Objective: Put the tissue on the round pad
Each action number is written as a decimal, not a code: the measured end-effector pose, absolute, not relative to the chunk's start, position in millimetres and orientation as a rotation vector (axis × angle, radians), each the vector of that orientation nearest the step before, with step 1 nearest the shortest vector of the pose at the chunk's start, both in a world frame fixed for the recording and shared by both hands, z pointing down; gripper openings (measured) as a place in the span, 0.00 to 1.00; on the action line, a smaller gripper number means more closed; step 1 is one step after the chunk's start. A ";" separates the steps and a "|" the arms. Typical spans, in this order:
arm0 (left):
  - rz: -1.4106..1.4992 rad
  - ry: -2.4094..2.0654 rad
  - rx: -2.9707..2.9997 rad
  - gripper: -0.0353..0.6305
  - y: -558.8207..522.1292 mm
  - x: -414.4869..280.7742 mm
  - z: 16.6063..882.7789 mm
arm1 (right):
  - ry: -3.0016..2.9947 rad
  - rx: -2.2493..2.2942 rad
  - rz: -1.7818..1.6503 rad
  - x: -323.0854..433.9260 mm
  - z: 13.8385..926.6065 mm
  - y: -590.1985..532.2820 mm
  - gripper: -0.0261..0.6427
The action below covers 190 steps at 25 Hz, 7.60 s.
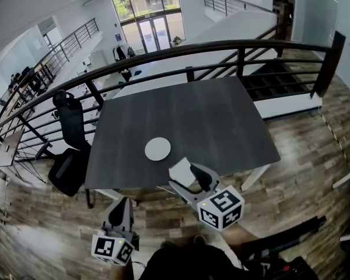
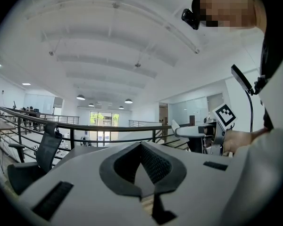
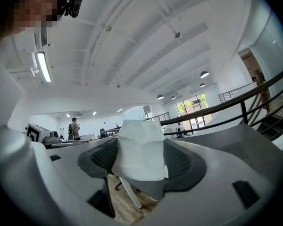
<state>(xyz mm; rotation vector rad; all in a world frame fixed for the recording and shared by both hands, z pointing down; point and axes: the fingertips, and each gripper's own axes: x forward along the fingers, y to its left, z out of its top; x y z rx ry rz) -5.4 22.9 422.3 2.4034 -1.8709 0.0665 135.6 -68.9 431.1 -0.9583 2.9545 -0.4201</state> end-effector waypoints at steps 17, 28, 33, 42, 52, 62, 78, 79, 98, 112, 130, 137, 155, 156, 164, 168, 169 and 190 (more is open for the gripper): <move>0.033 -1.823 2.474 0.04 -50.2 -96.2 408.3 | 2.970 -1.063 -0.386 52.7 417.6 -125.7 0.50; 0.020 -1.672 2.569 0.04 -96.5 -155.6 412.7 | 2.923 -1.205 -0.357 -1.1 409.8 -167.6 0.50; 0.011 -1.620 2.594 0.04 -106.0 -184.8 417.6 | 2.909 -1.249 -0.352 -28.6 410.9 -172.8 0.50; -0.015 -1.600 2.580 0.04 -121.3 -212.1 425.1 | 2.932 -1.266 -0.366 -52.9 417.3 -191.3 0.50; -0.005 -1.661 2.540 0.04 -165.1 -202.5 420.7 | 2.971 -1.226 -0.412 -47.0 430.9 -256.7 0.50; -0.003 -1.731 2.425 0.04 -192.3 -196.6 426.4 | 3.069 -1.176 -0.617 -47.5 508.0 -314.1 0.50; 0.069 -1.854 2.303 0.04 -206.3 -216.0 436.3 | 3.370 -1.258 -0.852 -65.0 694.1 -354.4 0.50; 0.079 -1.857 2.297 0.04 -206.3 -216.8 437.3 | 3.384 -1.261 -0.860 -66.5 699.7 -355.4 0.50; 0.145 -1.894 2.244 0.04 -218.6 -200.5 435.7 | 3.518 -1.133 -1.085 -71.3 753.6 -363.9 0.50; 0.153 -1.918 2.224 0.04 -218.0 -218.5 444.0 | 3.568 -1.125 -1.184 -85.5 784.4 -359.0 0.50; 0.171 -1.903 2.218 0.04 -208.6 -219.5 449.5 | 3.757 -1.170 -1.179 -69.1 802.9 -345.9 0.50; 0.149 -1.916 2.226 0.04 -200.7 -228.0 440.8 | 3.690 -1.178 -1.193 -76.9 792.8 -342.9 0.56; 0.077 -1.753 2.371 0.04 -183.5 -219.5 445.7 | 3.180 -1.309 -0.584 -75.7 609.2 -360.0 0.27; 0.064 -1.743 2.384 0.04 -181.9 -218.8 444.7 | 3.150 -1.316 -0.568 -74.7 596.5 -356.2 0.24; -0.069 -1.666 2.487 0.04 -161.7 -220.2 434.4 | 3.020 -1.349 -0.501 -66.4 536.2 -306.5 0.05; -0.030 -1.637 2.511 0.04 -153.3 -224.1 441.7 | 2.973 -1.362 -0.473 -63.3 510.1 -279.6 0.04; -0.024 -1.629 2.517 0.04 -151.4 -224.7 443.3 | 2.963 -1.361 -0.465 -62.7 503.0 -272.8 0.04; -0.004 -1.565 2.624 0.04 -131.3 -175.7 424.3 | 2.925 -1.332 -0.273 -21.8 422.5 -199.4 0.04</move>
